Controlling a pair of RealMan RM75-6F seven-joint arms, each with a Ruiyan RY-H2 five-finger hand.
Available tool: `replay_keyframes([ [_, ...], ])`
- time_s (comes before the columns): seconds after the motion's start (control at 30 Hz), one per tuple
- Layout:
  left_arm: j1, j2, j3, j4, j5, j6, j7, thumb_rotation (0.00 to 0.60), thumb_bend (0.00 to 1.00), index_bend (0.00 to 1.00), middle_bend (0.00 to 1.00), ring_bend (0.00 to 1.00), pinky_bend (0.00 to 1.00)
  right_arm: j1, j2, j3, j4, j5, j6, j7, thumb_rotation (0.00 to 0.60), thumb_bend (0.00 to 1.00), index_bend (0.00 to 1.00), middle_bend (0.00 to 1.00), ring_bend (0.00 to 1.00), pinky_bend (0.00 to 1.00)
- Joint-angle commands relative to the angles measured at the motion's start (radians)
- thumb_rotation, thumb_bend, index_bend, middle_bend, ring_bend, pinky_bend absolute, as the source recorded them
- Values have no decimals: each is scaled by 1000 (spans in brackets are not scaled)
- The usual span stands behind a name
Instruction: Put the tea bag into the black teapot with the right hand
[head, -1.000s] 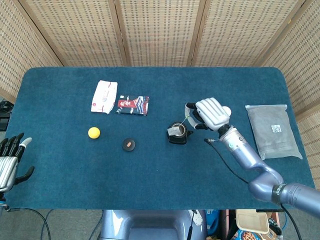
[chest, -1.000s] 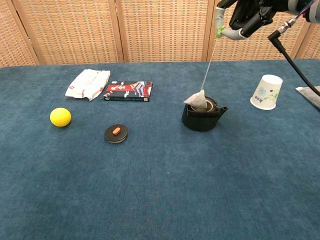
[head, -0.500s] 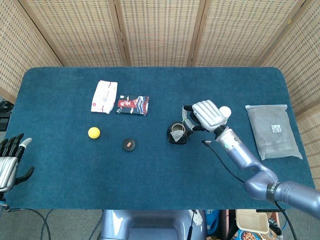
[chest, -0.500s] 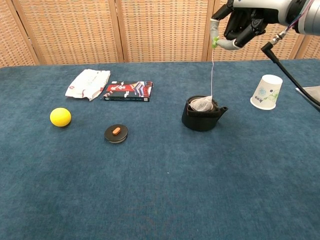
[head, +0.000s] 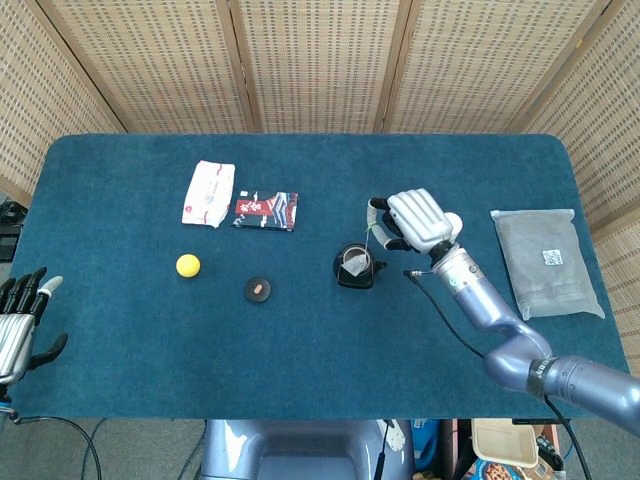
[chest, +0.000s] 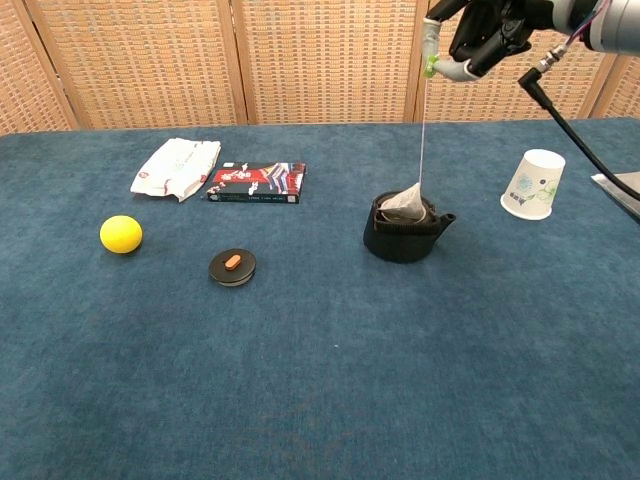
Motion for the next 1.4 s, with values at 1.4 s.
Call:
replay_keyframes([
  [1.4, 1, -2, 6, 0, 7, -3, 0, 600, 339, 100, 20, 4, 0, -14, -11, -122, 39, 41, -129, -61, 600, 645, 607, 972, 941, 955],
])
